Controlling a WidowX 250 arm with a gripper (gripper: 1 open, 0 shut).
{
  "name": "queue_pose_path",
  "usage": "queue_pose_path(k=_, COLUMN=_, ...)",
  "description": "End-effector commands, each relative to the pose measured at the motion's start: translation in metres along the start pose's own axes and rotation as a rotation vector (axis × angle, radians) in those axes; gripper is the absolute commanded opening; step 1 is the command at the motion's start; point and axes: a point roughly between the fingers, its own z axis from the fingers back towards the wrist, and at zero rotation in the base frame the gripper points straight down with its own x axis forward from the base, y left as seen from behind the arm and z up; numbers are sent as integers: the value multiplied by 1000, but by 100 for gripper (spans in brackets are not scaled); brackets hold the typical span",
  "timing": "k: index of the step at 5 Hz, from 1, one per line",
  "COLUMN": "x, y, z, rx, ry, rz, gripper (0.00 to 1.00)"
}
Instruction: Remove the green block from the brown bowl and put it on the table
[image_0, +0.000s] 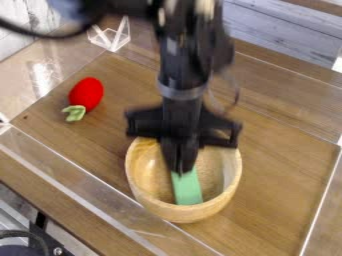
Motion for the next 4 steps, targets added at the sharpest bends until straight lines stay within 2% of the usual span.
queue_pose_path(k=1, x=16, y=-1, z=38, rx=-27, ry=-47, rz=-59, gripper=0)
queue_pose_path(k=3, x=36, y=28, z=73, rx=-58, ry=-64, rz=-54, gripper=0)
queue_pose_path(k=4, x=30, y=24, z=59, rx=-61, ry=-56, rz=-52, gripper=100)
